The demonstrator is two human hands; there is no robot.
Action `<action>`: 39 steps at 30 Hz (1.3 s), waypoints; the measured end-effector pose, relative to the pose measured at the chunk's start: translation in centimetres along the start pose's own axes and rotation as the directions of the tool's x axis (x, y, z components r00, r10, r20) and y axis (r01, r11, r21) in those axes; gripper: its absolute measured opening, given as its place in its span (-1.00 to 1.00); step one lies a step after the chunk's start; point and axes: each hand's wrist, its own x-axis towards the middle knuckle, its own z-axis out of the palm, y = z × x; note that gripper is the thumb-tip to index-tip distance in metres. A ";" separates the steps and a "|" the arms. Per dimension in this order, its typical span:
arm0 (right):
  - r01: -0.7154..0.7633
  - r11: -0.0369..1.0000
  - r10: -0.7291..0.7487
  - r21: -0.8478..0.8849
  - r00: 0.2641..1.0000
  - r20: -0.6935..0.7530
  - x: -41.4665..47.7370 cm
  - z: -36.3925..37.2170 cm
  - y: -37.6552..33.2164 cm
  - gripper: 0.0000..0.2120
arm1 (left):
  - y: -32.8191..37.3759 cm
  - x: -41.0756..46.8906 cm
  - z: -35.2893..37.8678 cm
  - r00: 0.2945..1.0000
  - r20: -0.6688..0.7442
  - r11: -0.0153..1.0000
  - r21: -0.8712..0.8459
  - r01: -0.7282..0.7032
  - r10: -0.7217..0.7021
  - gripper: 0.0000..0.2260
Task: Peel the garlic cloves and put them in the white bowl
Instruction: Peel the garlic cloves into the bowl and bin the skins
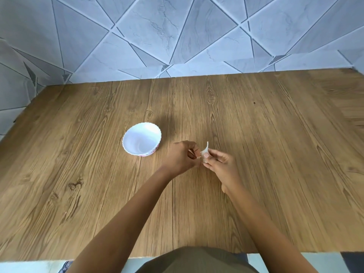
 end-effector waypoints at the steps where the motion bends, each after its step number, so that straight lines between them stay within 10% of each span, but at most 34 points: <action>1: -0.010 1.000 0.011 0.012 1.000 -0.018 0.1 0.0 0.0 -0.83 | -0.2 -0.2 0.0 0.999 -0.049 0.999 -0.049 0.014 -0.017 -0.83; 6: 0.125 0.960 -0.136 -0.251 0.990 -0.026 0.3 -0.3 0.0 -0.78 | -1.5 -1.2 -2.0 0.984 -0.083 0.959 -0.252 0.132 -0.157 -0.84; 11: 0.381 0.692 -0.403 -0.613 0.909 0.111 1.1 0.5 0.4 -0.82 | -1.8 -3.0 -2.0 0.947 -0.125 0.928 -0.274 0.254 -0.296 -0.93; 18: 0.470 0.577 -0.498 -0.668 0.851 0.168 1.0 -0.8 1.6 -0.57 | -1.6 -5.6 -2.4 0.903 -0.107 0.885 -0.276 0.374 -0.415 -0.83; 22: 0.612 0.443 -0.711 -0.655 0.685 0.160 -1.7 -0.9 1.8 -0.74 | -1.7 -8.2 -2.8 0.897 -0.140 0.839 -0.437 0.325 -0.420 -0.86; 26: 0.645 0.617 -0.563 -0.452 0.762 0.320 -4.6 0.8 2.9 -0.74 | -2.2 -10.3 -3.4 0.905 -0.101 0.782 -0.549 0.295 -0.413 -0.90; 29: 0.395 0.879 -0.271 -0.267 0.875 0.401 -6.1 2.9 2.9 -0.82 | -2.3 -11.3 -4.0 0.927 -0.012 0.752 -0.589 0.295 -0.374 -0.88; 39: 0.236 0.963 -0.213 -0.131 0.962 0.170 -10.8 7.4 4.0 -0.95 | -3.7 -14.1 -4.6 0.921 0.173 0.365 -0.880 0.303 -0.349 -0.90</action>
